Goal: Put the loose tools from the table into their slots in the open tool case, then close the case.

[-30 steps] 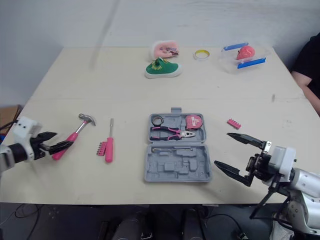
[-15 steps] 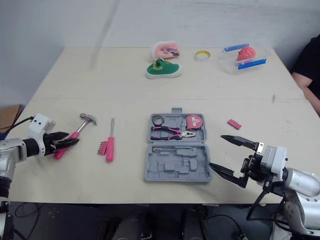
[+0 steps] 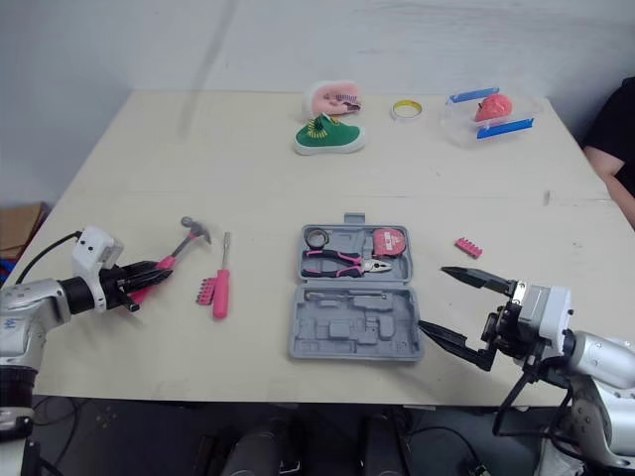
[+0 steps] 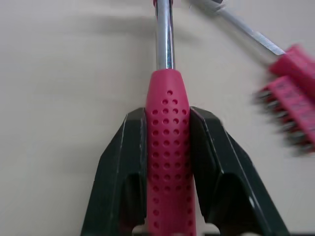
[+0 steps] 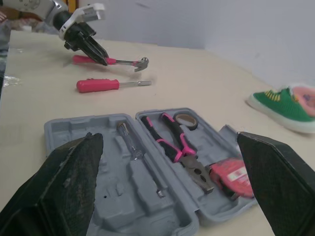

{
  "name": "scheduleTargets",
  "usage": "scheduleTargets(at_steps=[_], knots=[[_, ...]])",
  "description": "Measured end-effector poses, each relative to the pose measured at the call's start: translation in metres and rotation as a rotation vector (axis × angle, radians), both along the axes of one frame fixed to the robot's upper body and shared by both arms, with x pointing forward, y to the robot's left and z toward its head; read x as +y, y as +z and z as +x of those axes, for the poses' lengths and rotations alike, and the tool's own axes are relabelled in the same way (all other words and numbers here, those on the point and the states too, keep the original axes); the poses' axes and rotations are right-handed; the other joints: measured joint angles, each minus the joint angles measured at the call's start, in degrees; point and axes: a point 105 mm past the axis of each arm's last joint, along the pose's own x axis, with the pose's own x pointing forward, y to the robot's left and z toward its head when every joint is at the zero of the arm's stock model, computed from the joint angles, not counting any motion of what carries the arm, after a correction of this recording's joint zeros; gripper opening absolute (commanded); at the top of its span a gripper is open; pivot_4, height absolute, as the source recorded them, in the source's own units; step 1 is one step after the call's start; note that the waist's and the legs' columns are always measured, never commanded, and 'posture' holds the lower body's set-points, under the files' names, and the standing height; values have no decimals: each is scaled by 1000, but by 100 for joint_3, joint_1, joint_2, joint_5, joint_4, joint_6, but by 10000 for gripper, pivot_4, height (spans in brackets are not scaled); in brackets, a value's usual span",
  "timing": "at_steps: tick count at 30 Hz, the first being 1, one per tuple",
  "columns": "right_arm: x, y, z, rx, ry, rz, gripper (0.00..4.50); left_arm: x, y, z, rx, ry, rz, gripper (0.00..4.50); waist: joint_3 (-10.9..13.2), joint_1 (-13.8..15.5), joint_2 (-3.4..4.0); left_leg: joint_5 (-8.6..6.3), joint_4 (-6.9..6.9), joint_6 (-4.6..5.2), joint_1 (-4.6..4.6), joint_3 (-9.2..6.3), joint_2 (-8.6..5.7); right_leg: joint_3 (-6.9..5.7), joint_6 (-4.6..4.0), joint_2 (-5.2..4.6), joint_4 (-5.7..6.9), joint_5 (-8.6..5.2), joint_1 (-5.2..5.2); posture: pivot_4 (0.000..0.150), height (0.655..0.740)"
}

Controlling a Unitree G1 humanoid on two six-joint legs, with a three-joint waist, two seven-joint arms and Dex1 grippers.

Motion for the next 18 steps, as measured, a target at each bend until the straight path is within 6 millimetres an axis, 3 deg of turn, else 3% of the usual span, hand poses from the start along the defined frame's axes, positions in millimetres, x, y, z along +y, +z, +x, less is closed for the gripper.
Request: scheduleTargets(at_steps=[4,8,13,18], knots=[[-9,1,0,24,-13,-49,45000,-43,27,-9,-69,-192,3,5603,1,-6,-1,12,0,27,0,1,0,-1,0,4,-3,0,2,1500,7400],[-18,-3,-1,46,-29,-60,45000,-76,22,-19,20,-349,66,5603,2,-8,-3,16,4,30,1,4,3,1,0,17,2,0,3,1500,7400],[-25,-5,-4,66,-55,-68,45000,-130,42,-19,33,-533,61,5603,4,11,-6,9,37,36,-6,1,7,1,1,22,9,0,8,1500,7400],[-31,-14,-7,152,-105,-42,45000,-175,25,-32,127,-727,82,5603,5,0,-7,8,49,39,-9,4,9,5,1,28,9,0,8,1500,7400]])
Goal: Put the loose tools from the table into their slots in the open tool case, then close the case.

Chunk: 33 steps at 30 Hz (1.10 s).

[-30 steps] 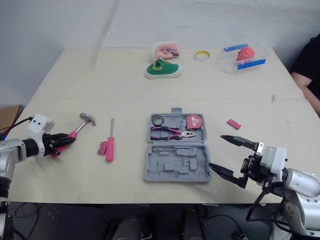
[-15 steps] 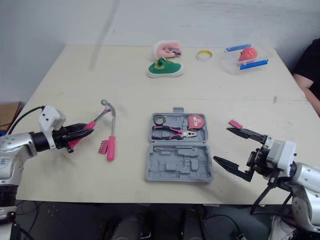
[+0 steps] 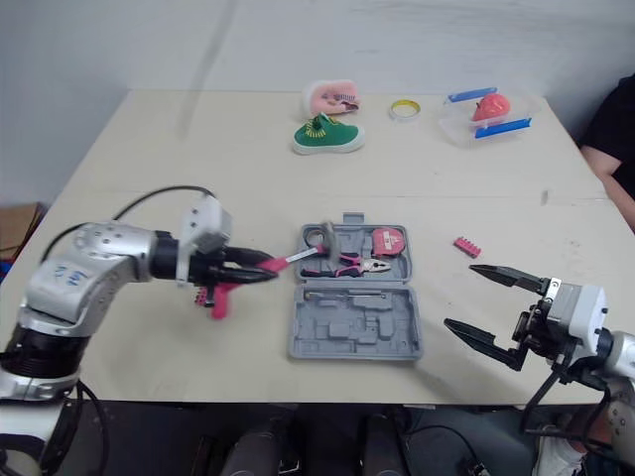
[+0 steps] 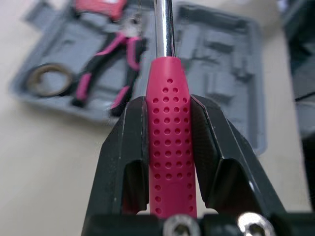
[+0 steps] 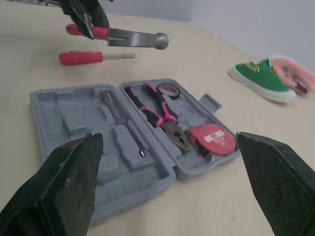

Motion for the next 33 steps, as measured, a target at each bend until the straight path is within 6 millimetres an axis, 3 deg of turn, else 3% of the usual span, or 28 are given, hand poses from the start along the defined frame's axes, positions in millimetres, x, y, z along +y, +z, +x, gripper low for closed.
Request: scheduleTargets(at_steps=[6,10,15,33], knots=[[3,2,-7,21,-46,-5,45000,-65,-19,0,-30,-156,78,5603,0,103,0,-1,15,7,-6,-3,-1,1,4,0,0,3,1,1500,7400],[6,2,-11,32,-66,-9,45000,-85,-31,-6,-21,-186,119,5603,0,109,0,-1,13,7,-6,-3,3,2,4,2,-1,2,-2,1500,7400],[5,5,-12,23,-95,-10,45000,-88,-46,-1,-29,-162,230,5603,0,135,1,1,20,11,-7,-8,2,0,4,-1,2,2,0,1500,7400],[2,-13,-25,55,-112,8,45000,-97,-53,10,-78,-135,307,5603,-1,137,2,-4,29,21,-14,-21,1,-11,5,-4,1,3,7,1500,7400]])
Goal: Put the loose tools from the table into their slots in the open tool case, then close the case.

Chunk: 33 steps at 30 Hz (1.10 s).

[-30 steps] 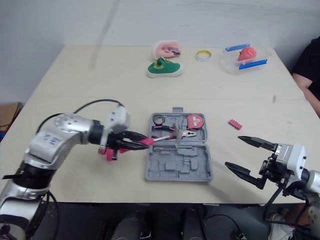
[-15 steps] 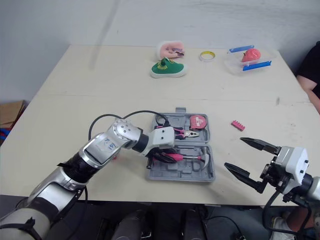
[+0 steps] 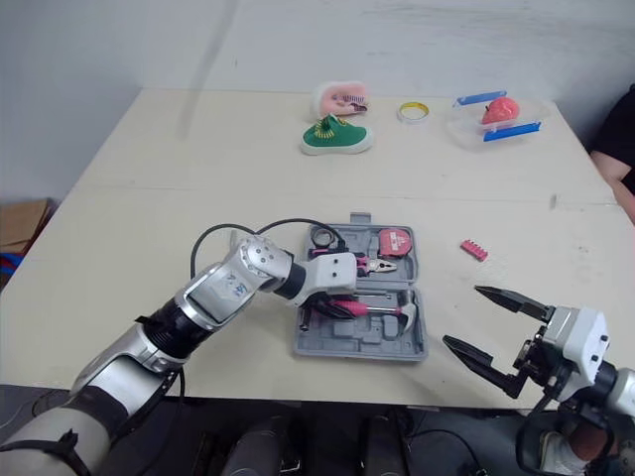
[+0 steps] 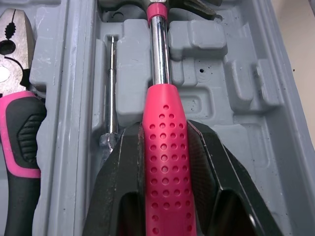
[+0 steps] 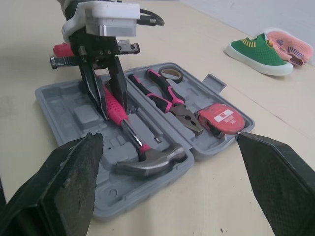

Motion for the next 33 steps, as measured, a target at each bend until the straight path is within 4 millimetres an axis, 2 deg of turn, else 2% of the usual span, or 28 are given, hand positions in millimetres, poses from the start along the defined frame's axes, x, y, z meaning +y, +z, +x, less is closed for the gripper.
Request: scheduleTargets(at_steps=[5,7,8,12,15,20,22,24,26,27,29,30,33], knots=[[-7,-7,-2,2,-4,-7,45000,1,0,0,8,9,2,5603,0,-7,0,0,0,0,1,0,1,0,0,1,1,0,0,1500,7400],[-10,-11,-4,-1,-9,0,45000,1,0,0,9,12,-4,16038,0,-5,0,0,0,0,1,0,0,0,0,0,1,0,0,1500,7400],[-12,-14,-5,1,-13,1,45000,0,1,0,8,11,-10,19309,0,-4,0,0,0,0,1,0,1,0,0,0,0,0,0,1500,7400],[-17,-20,-8,9,-11,-2,45000,-5,8,-4,-6,-15,-59,37386,0,-3,0,0,0,0,0,0,0,0,0,-2,0,0,0,1500,7400],[-18,-22,-10,3,-5,-8,45000,-8,18,-10,3,-54,-125,37386,0,-3,0,0,3,0,-1,-1,0,0,0,-3,1,0,0,1500,7400],[-26,-26,-12,7,-16,-12,45000,-4,51,-13,-33,-119,-357,37386,-1,-6,2,1,1,-1,3,-2,0,-2,0,-5,0,0,2,1500,7400],[-28,-29,-14,11,-23,-13,45000,-4,55,-15,-44,-147,-449,32080,-1,-4,2,1,3,-1,3,-2,0,-3,0,-4,0,0,4,1500,7400],[-28,-30,-15,9,-25,-8,45000,-5,55,-13,-45,-145,-501,24784,-1,-3,2,1,10,-1,3,-3,0,-5,0,-4,3,0,5,1500,7400],[-28,-30,-16,4,-24,-11,45000,-2,56,-10,-47,-138,-551,14993,-1,-2,2,0,11,0,11,-7,-1,-9,1,-5,1,1,17,1500,7400],[-28,-30,-16,0,-23,-12,45000,0,53,-9,-51,-140,-558,11846,-1,-2,2,-1,10,1,16,-9,-1,-12,1,-5,-1,1,24,1500,7400],[-29,-32,-18,1,-26,-6,45000,0,42,-9,-40,-135,-561,2671,-1,1,2,-3,8,0,21,-21,-1,-22,1,-5,-11,0,37,1500,7400],[-29,-33,-18,2,-29,-5,45000,0,35,-9,-28,-124,-556,498,-1,2,2,-5,8,1,22,-22,-1,-22,1,-6,-12,0,40,1500,7400],[-30,-34,-18,-2,-34,-3,45000,-2,13,-8,1,-90,-528,498,-1,5,2,-6,9,2,22,-25,-1,-25,1,-8,-12,1,42,1500,7400]])
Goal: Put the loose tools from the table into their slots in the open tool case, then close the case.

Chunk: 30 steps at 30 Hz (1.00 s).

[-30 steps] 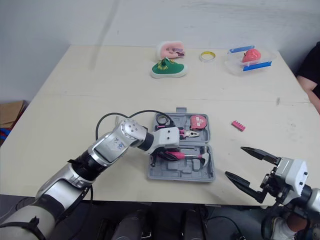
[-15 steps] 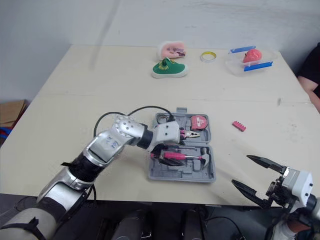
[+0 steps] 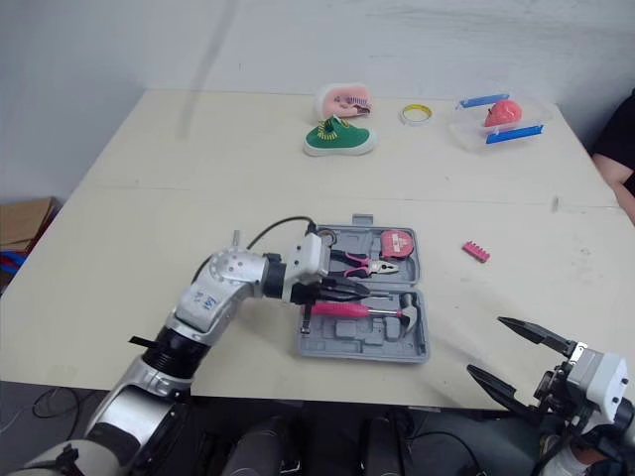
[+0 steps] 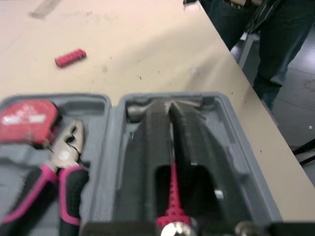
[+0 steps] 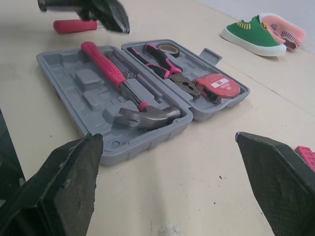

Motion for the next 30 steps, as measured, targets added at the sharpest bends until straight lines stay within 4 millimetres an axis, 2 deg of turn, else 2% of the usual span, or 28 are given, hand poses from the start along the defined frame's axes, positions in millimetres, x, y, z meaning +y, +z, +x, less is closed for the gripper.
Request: scheduleTargets(at_steps=[12,16,23,30], knots=[[-1,-1,0,0,-11,3,45000,-1,-30,7,-11,70,100,498,0,0,0,-2,-5,0,1,-4,1,-5,0,-2,-3,0,1,1500,7400],[-1,-2,0,-3,-22,15,45000,-5,-35,6,0,92,125,498,-3,9,5,-6,-5,1,21,-17,1,-15,0,-4,-16,0,34,1500,7400],[-2,-1,1,-17,-34,12,45000,-9,-40,-1,8,103,196,498,-44,16,61,-35,-5,32,25,-19,-1,-17,7,-10,-28,4,45,1500,7400],[-1,-1,2,-19,-40,8,45000,-11,-44,-1,40,136,247,498,-100,25,69,-61,-7,16,52,-21,-1,-17,7,-11,-39,3,77,1500,7400]])
